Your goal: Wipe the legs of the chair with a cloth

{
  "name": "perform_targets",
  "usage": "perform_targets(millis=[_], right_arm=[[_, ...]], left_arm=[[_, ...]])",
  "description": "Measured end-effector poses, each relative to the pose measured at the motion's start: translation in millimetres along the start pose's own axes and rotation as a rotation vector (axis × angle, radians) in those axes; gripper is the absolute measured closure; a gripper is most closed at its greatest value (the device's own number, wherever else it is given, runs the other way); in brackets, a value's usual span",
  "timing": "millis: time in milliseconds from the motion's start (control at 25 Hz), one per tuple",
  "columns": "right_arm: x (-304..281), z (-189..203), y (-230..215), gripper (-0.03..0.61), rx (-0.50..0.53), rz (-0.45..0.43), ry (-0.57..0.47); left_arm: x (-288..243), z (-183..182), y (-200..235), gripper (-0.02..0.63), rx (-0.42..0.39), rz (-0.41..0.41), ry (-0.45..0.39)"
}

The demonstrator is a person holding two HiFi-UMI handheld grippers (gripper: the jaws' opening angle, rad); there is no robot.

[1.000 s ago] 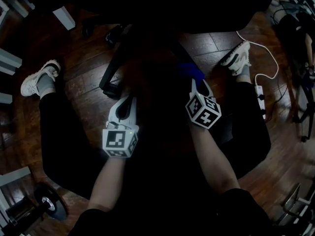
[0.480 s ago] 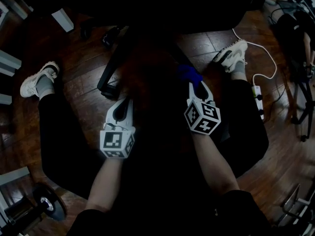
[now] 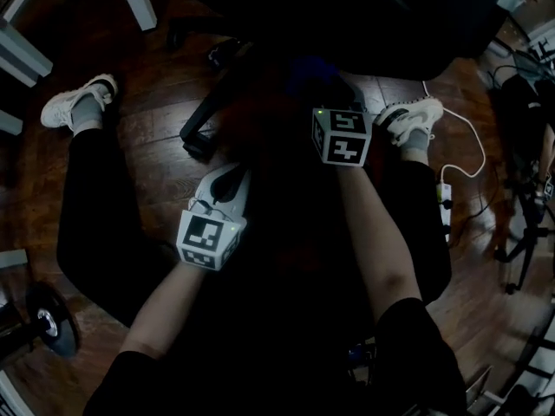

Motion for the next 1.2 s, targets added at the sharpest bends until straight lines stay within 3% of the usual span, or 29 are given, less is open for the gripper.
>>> perform_targets(millis=[80, 200, 360, 480, 680, 880, 1040, 1200], right_arm=[[-20, 3, -1, 0.451, 0.046, -0.013, 0.070], [-31, 20, 1, 0.449, 0.120, -0.038, 0.192], [-17, 40, -2, 0.446, 0.192, -0.062, 0.236], [-1, 53, -12, 0.446, 0.133, -0.053, 0.240], [22, 76, -24, 0.446, 0.025, -0.048, 0.251], [45, 95, -27, 0.446, 0.076, -0.054, 0.260], [63, 107, -33, 0.446, 0.050, -0.072, 0.252], [86, 122, -35, 0.446, 0.057, -0.076, 0.238]], left_arm=[[-4, 1, -12, 0.611, -0.026, 0.023, 0.020], [-6, 8, -30, 0.611, 0.008, 0.053, 0.040], [-6, 16, -46, 0.611, 0.023, 0.090, 0.057], [-6, 16, -47, 0.611, -0.011, 0.094, 0.059], [-3, 17, -41, 0.611, 0.003, 0.074, 0.054], [0, 22, -32, 0.611, 0.010, 0.059, 0.069], [-2, 15, -34, 0.611, 0.040, 0.055, 0.057], [-6, 7, -48, 0.611, 0.014, 0.078, 0.068]])
Point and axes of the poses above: the fingertips, and each gripper's own axes: x backward along the fingers, y to its left, z out of its underside, the point moved 6 cm from there along x, backward along the fingers, and after that the axes turned 5 degrees about y, right-handed, at the moved point
